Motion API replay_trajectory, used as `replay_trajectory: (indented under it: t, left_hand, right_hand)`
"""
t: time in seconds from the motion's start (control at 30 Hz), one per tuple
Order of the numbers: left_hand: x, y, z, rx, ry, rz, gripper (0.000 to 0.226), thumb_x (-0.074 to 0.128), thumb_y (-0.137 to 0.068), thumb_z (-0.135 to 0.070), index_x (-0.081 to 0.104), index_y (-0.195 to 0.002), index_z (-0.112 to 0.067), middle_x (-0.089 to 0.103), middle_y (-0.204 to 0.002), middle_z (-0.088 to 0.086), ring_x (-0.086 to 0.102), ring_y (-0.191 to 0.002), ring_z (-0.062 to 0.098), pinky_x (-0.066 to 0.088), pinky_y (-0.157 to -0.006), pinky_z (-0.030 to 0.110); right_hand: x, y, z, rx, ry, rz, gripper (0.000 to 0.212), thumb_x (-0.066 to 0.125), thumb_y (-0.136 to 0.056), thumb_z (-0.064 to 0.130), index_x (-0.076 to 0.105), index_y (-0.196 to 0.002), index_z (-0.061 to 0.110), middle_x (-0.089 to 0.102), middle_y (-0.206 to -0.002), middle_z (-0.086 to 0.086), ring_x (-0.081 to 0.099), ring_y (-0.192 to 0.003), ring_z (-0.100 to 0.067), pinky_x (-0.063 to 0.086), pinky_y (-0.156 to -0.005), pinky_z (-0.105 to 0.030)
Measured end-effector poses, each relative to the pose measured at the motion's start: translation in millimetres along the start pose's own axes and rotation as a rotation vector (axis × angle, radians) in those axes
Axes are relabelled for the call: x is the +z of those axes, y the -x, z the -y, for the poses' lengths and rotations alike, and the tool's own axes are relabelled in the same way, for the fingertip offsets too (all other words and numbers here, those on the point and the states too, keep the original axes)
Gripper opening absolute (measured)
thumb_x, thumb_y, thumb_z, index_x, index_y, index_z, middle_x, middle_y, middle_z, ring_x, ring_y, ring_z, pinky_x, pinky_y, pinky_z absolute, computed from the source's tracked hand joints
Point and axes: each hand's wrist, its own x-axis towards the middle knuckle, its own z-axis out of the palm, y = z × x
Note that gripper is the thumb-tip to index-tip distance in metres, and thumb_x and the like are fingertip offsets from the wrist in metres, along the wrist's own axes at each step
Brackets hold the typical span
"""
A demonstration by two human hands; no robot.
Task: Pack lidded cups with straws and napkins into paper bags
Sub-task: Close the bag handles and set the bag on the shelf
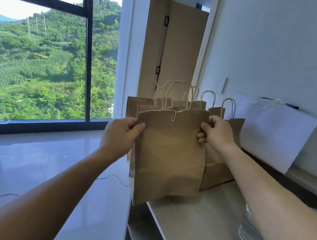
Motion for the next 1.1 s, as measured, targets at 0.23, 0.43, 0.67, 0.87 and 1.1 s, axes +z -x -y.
replay_trajectory:
  t: [0.23,0.43,0.67,0.87,1.1]
  left_hand:
    - [37.4,-30.5,37.3,0.007,-0.019,0.110,0.039,0.058,-0.095,-0.034,0.059,-0.066,-0.007,0.053,-0.053,0.001,0.049,-0.055,0.018,0.041,-0.055,0.033]
    - [53.0,-45.9,40.5,0.121,-0.004,0.092,0.034,0.060,-0.095,-0.033,0.063,-0.069,-0.011,0.052,-0.051,0.002,0.048,-0.053,0.019,0.039,-0.052,0.032]
    - [65.1,-46.9,44.2,0.167,0.035,0.080,0.039,0.063,-0.094,-0.030,0.054,-0.061,-0.011,0.041,-0.045,-0.004,0.038,-0.049,0.016,0.034,-0.049,0.031]
    - [70.4,-39.6,48.2,0.149,0.036,0.094,0.050,0.063,-0.094,-0.025,0.039,-0.051,-0.027,0.045,-0.045,-0.014,0.039,-0.047,0.011,0.030,-0.048,0.028]
    - [68.1,-44.0,38.5,0.120,-0.053,0.090,0.016,0.062,-0.090,-0.036,0.062,-0.077,-0.027,0.061,-0.068,-0.012,0.060,-0.067,0.015,0.042,-0.055,0.029]
  right_hand:
    - [24.0,-46.3,-32.6,0.009,0.175,-0.085,0.015,0.050,-0.099,0.003,0.054,-0.107,0.014,0.064,-0.088,-0.005,0.066,-0.051,-0.007,0.053,-0.052,-0.024]
    - [17.8,-64.0,-30.9,-0.093,0.314,-0.192,0.028,0.053,-0.097,0.007,0.057,-0.085,0.031,0.066,-0.083,0.005,0.065,-0.052,-0.002,0.048,-0.050,-0.018]
    - [9.1,-69.6,-27.6,-0.132,0.456,-0.277,0.031,0.053,-0.092,0.007,0.059,-0.076,0.032,0.060,-0.074,0.019,0.056,-0.065,0.000,0.038,-0.060,-0.016]
    - [6.9,-61.7,-35.5,-0.113,0.418,-0.277,0.031,0.055,-0.094,0.011,0.058,-0.075,0.036,0.064,-0.076,0.016,0.064,-0.064,-0.013,0.055,-0.069,-0.033]
    - [-1.5,-42.0,-38.5,-0.183,0.398,-0.293,0.025,0.064,-0.091,0.026,0.057,-0.116,0.027,0.056,-0.109,0.018,0.054,-0.094,-0.007,0.040,-0.083,-0.025]
